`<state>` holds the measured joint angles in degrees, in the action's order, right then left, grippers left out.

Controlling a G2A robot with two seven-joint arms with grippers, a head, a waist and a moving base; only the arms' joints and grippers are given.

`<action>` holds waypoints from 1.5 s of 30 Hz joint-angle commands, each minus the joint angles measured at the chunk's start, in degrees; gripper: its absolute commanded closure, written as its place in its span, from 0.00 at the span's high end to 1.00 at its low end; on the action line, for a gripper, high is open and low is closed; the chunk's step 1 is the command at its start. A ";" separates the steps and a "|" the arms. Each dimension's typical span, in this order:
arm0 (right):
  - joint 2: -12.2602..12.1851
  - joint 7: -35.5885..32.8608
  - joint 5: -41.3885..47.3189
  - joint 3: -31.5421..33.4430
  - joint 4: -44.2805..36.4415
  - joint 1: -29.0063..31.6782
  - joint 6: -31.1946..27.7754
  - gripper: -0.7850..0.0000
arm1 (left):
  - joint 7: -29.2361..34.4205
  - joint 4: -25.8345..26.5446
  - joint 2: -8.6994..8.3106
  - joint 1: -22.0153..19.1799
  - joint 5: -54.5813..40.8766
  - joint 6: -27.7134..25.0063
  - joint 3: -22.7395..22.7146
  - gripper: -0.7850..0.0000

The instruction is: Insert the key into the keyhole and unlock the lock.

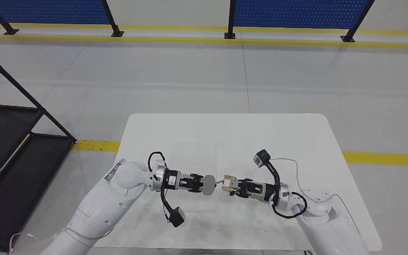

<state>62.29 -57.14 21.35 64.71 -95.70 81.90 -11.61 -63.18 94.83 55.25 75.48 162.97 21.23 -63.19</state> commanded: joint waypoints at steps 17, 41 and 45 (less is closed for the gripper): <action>-0.56 -12.37 2.89 0.49 3.64 -6.57 0.89 0.00 | -9.76 -1.43 -1.12 -0.22 -10.20 1.06 -2.14 0.00; 0.23 -24.85 5.31 -5.86 9.14 -16.26 -2.96 0.00 | -14.23 -3.06 -1.13 -1.65 -14.93 0.90 1.35 0.00; 0.11 -24.52 4.95 -5.97 8.47 -16.10 -3.03 0.00 | -13.46 -3.36 -0.96 -2.20 -14.75 1.08 2.22 0.00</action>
<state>62.43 -81.71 26.37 58.77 -87.11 65.76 -14.63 -76.77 91.50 54.25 73.38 148.19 22.31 -61.15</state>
